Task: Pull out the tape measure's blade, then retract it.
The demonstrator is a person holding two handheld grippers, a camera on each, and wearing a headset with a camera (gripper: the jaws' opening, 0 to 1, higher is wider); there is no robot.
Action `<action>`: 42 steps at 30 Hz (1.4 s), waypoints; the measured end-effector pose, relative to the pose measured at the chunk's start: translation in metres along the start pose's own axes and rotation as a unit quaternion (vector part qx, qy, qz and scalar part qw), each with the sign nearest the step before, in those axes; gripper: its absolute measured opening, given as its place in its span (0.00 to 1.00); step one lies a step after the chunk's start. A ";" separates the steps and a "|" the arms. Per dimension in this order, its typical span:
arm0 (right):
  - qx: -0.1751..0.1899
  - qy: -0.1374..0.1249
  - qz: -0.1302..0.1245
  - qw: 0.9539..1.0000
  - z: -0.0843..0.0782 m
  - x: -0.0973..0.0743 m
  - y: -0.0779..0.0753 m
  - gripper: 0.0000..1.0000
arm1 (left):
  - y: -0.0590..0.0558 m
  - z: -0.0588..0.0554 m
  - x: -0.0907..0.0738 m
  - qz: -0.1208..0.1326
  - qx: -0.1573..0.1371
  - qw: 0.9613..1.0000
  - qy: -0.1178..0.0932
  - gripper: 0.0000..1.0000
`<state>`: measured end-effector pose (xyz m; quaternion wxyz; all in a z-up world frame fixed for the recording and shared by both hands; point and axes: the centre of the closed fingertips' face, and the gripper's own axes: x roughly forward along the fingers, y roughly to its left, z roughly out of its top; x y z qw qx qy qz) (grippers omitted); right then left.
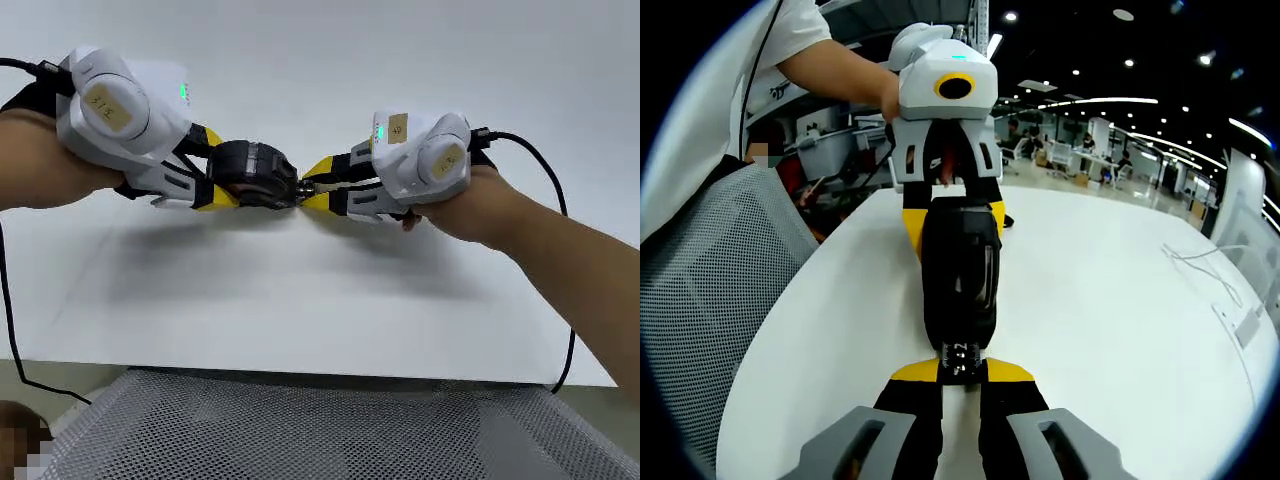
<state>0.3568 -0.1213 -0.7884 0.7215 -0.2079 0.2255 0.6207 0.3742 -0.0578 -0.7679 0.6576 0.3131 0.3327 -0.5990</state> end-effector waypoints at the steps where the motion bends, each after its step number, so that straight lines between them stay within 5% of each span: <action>1: 0.001 -0.001 -0.001 1.000 0.000 -0.001 0.000 0.09 | 0.000 0.000 0.000 -0.001 0.000 1.000 0.000 0.25; 42: 0.015 0.017 -0.015 1.000 -0.028 -0.047 0.002 0.09 | -0.002 0.000 0.000 -0.002 0.006 1.000 0.004 0.26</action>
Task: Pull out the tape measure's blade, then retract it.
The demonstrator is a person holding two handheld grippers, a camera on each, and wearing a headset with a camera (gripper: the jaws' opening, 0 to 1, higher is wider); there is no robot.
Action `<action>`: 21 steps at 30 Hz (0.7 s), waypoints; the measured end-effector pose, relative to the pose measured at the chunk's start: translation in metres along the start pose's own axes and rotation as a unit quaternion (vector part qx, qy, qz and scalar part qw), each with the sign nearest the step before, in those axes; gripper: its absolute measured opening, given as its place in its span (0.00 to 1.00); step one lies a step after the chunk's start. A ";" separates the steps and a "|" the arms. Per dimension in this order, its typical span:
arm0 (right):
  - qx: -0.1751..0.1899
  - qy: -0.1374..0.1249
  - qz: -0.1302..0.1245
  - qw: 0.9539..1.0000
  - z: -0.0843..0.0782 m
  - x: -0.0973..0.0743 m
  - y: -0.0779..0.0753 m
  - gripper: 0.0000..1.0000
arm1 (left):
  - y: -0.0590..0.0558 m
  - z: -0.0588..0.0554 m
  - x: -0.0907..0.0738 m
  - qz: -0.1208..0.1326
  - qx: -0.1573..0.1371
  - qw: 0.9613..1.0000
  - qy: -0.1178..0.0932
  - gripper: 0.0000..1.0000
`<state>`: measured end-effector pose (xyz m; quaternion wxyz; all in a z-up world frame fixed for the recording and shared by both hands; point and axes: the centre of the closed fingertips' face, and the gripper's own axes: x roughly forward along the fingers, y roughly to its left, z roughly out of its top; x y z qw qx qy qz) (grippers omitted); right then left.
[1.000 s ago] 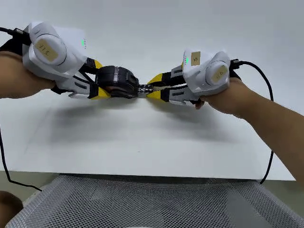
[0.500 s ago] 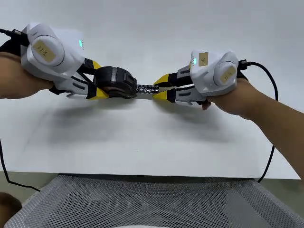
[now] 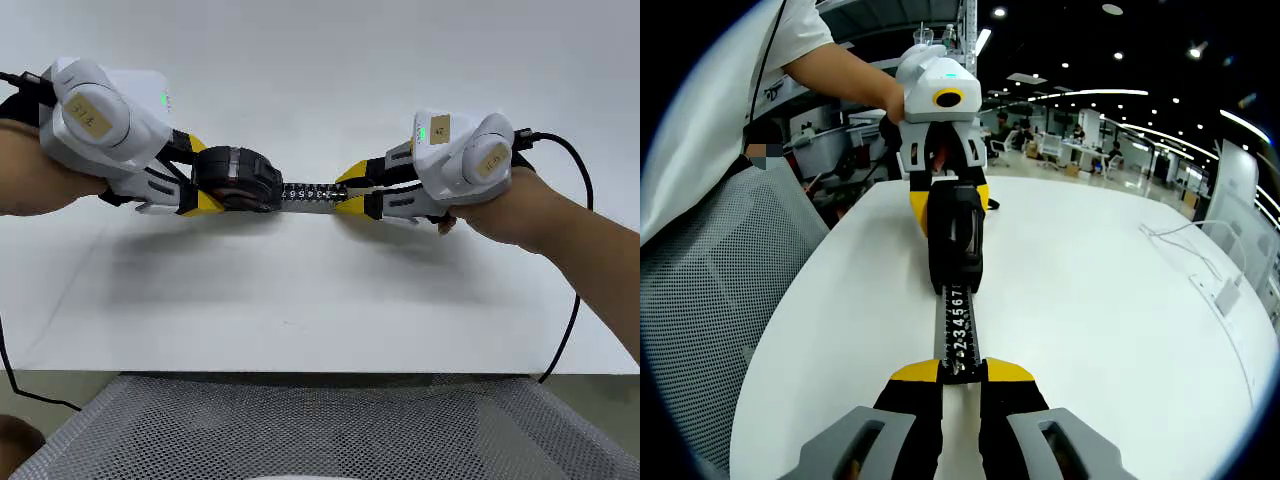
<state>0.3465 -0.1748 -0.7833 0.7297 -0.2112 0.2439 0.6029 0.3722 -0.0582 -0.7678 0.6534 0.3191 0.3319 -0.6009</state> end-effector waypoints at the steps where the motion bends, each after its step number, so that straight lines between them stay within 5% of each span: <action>1: 0.000 0.001 0.000 1.000 -0.001 -0.001 0.000 0.09 | 0.000 0.000 0.000 0.000 0.000 1.000 0.000 0.26; 21: -0.008 0.031 -0.003 0.999 -0.019 -0.025 -0.004 0.09 | 0.000 0.001 0.000 0.001 -0.001 1.000 0.001 0.26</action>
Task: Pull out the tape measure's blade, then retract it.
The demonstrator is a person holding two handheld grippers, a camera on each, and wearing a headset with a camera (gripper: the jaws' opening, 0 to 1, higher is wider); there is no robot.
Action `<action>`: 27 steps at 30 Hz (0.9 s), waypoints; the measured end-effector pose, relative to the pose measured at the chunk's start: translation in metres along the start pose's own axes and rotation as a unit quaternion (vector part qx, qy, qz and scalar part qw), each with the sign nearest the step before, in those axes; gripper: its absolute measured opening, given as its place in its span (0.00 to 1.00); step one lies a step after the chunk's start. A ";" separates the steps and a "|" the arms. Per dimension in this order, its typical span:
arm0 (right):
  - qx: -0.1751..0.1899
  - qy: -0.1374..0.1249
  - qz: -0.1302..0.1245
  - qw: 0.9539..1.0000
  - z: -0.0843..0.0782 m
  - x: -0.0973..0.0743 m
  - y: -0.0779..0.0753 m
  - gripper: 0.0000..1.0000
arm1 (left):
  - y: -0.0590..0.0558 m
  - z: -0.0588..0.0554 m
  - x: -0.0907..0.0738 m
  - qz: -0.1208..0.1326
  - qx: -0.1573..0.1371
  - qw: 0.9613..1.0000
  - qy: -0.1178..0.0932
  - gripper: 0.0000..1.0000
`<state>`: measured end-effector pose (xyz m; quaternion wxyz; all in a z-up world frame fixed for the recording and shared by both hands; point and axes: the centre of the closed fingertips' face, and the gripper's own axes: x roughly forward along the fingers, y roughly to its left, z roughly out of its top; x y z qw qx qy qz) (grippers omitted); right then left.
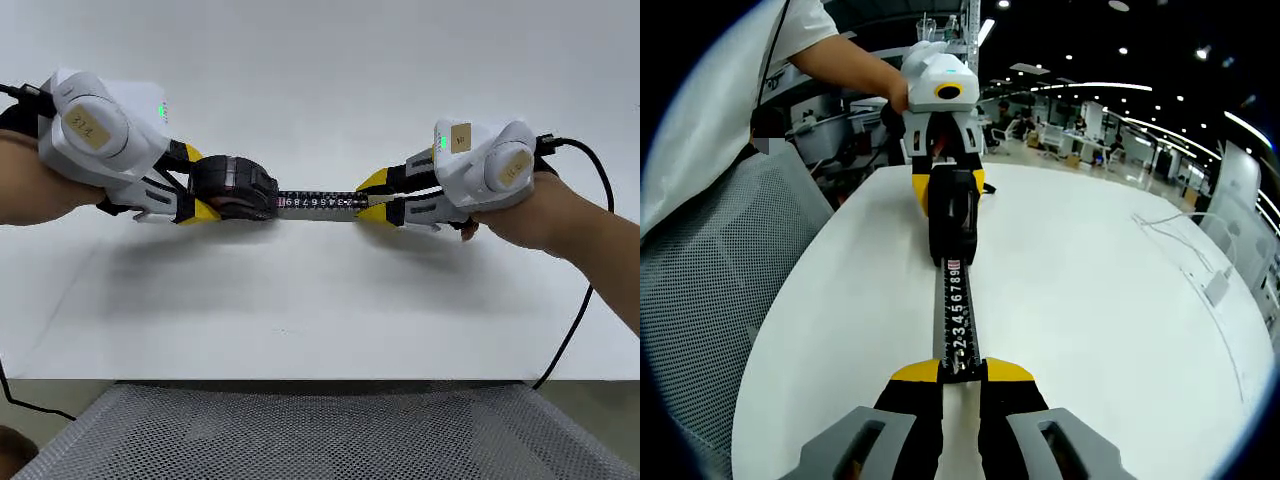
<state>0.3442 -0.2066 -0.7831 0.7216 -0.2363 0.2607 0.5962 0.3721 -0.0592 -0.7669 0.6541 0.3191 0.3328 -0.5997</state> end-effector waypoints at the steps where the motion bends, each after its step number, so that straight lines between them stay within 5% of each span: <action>1: -0.001 0.002 0.000 1.000 -0.001 -0.001 0.000 0.09 | 0.000 0.000 0.000 0.000 0.000 1.000 0.000 0.26; 27: 0.004 0.031 -0.007 0.999 -0.031 -0.030 -0.003 0.09 | 0.000 0.001 0.001 -0.003 0.001 1.000 0.002 0.26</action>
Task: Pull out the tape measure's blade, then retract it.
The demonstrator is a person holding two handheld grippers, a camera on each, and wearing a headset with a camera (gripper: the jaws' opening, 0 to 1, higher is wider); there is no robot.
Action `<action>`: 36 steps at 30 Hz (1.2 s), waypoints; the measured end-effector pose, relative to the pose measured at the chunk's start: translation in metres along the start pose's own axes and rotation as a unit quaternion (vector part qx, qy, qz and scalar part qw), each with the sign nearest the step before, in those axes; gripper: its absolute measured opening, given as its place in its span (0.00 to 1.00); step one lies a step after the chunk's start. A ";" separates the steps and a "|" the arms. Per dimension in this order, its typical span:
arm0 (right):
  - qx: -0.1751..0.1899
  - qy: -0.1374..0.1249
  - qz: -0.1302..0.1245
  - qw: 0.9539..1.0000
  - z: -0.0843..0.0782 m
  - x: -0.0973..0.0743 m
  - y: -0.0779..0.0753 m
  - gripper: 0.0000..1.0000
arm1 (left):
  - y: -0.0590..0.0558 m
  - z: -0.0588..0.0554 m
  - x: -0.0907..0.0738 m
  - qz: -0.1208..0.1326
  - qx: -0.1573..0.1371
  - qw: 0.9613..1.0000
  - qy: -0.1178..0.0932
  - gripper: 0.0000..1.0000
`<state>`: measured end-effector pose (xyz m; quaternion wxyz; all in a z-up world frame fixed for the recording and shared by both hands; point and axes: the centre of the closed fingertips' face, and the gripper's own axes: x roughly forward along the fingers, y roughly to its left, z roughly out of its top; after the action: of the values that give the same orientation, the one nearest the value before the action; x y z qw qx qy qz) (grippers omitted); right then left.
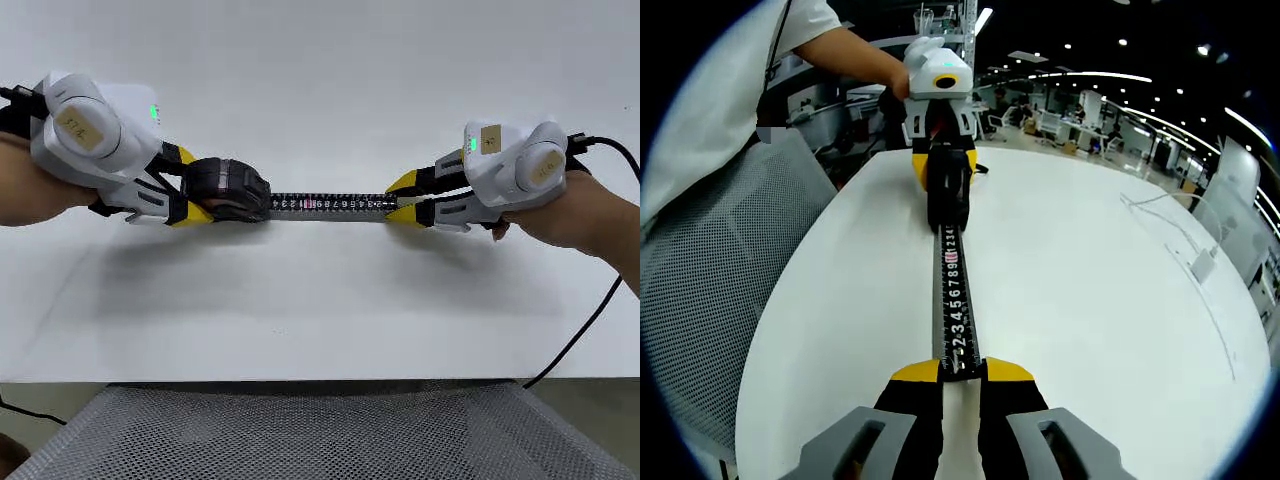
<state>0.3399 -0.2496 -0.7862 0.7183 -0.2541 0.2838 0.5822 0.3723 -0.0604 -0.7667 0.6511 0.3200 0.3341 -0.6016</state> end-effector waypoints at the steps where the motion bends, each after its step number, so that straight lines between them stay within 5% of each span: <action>1: 0.001 0.000 0.000 1.000 -0.001 -0.001 0.000 0.09 | 0.000 0.000 0.000 0.000 0.000 1.000 0.000 0.26; 36: 0.013 0.031 -0.010 0.999 -0.037 -0.035 -0.003 0.08 | -0.001 0.000 0.001 -0.001 0.002 1.000 0.007 0.26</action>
<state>0.3330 -0.3006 -0.7877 0.7184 -0.2649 0.3108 0.5632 0.3718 -0.0605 -0.7674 0.6474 0.3254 0.3377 -0.6007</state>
